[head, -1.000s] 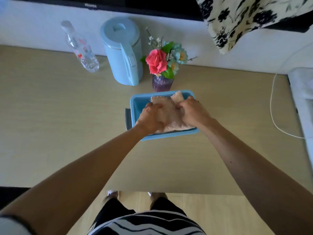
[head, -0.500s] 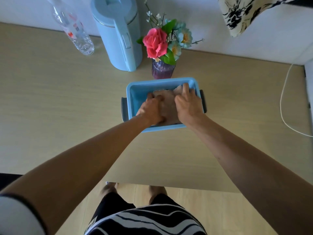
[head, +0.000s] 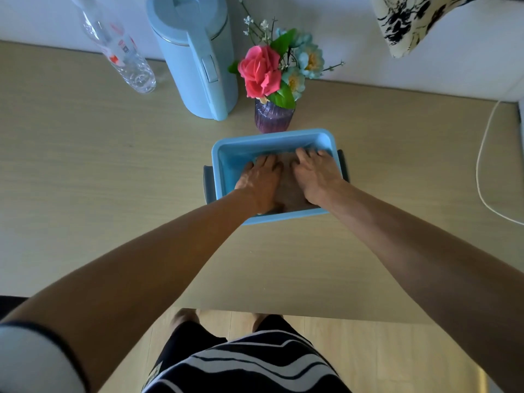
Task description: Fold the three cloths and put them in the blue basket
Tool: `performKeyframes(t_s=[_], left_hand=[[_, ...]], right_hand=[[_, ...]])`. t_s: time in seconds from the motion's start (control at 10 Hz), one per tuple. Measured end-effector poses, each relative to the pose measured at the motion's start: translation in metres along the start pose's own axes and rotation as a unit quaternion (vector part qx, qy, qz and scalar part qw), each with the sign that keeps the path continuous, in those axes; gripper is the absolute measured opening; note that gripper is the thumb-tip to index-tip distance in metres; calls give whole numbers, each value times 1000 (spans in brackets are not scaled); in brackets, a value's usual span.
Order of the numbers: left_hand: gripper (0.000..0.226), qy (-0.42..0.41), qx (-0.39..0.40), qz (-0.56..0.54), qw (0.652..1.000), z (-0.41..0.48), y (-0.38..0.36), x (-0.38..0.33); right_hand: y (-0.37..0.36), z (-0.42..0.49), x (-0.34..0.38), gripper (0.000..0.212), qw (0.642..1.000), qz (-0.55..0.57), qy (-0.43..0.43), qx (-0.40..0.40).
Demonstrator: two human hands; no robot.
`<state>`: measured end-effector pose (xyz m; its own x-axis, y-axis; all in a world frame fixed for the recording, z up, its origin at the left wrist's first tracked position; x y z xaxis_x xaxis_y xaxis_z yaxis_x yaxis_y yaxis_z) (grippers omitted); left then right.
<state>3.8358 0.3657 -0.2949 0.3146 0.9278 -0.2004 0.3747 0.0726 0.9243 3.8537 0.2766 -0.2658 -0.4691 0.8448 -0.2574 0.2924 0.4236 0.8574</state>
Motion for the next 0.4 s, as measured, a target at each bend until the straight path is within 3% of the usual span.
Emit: performKeyframes(t_s=[0.2, 0.3, 0.4], left_hand=[[90, 2, 26, -30, 999, -7, 4, 2], [80, 13, -25, -109, 994, -17, 23, 11], [66, 29, -117, -227, 966, -38, 47, 27]], right_hand=[[0, -2, 4, 54, 1000, 26, -10, 7], [9, -7, 2, 52, 998, 64, -22, -3], [22, -16, -6, 55, 987, 144, -74, -10]])
Point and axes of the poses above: each hand's wrist, its own z-axis towards the middle knuckle, its own y-axis out of the back of the hand, x = y × z, the point moved 7 cm from there along z, towards the middle knuckle, and after that the axes turned 4 degrees about -x, right-handed, at the moved point
